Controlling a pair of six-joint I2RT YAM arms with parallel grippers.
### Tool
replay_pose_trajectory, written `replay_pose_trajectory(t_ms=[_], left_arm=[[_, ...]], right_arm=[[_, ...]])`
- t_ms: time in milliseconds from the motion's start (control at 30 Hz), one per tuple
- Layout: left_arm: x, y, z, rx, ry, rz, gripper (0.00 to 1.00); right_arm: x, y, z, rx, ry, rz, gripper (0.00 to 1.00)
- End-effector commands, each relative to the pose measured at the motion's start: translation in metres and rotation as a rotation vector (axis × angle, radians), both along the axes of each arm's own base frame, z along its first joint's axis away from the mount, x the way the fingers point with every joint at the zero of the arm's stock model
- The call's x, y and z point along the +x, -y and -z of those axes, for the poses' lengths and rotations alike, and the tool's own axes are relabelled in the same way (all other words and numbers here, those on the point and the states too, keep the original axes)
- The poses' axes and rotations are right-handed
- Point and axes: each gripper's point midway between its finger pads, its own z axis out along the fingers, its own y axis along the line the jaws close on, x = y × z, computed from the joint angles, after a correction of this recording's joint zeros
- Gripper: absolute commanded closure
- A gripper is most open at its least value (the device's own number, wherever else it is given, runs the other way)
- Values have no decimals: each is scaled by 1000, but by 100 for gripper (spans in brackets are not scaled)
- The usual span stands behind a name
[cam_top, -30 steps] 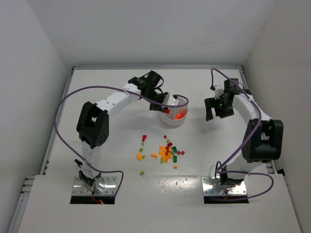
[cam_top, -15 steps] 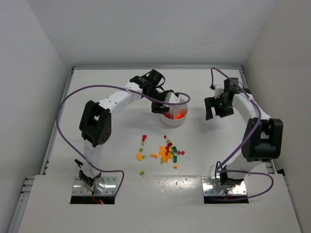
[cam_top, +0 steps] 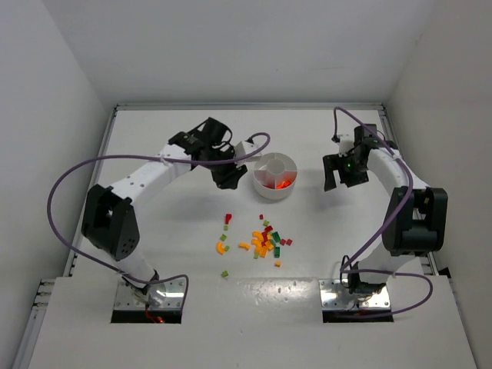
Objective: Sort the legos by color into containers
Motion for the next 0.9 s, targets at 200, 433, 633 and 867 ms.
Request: replay_pose_trajectory(t_ms=[200, 433, 633, 867], left_arm=[[-50, -31, 75, 101, -472, -491, 53], [-36, -21, 108, 114, -546, -669, 50], [-36, -21, 135, 217, -514, -727, 49], [-34, -21, 151, 273, -492, -763, 53]], right_arm=[[12, -15, -6, 65, 11, -18, 17], [9, -15, -2, 66, -8, -17, 17], [5, -10, -3, 39, -6, -8, 17], [6, -9, -8, 27, 12, -4, 17]])
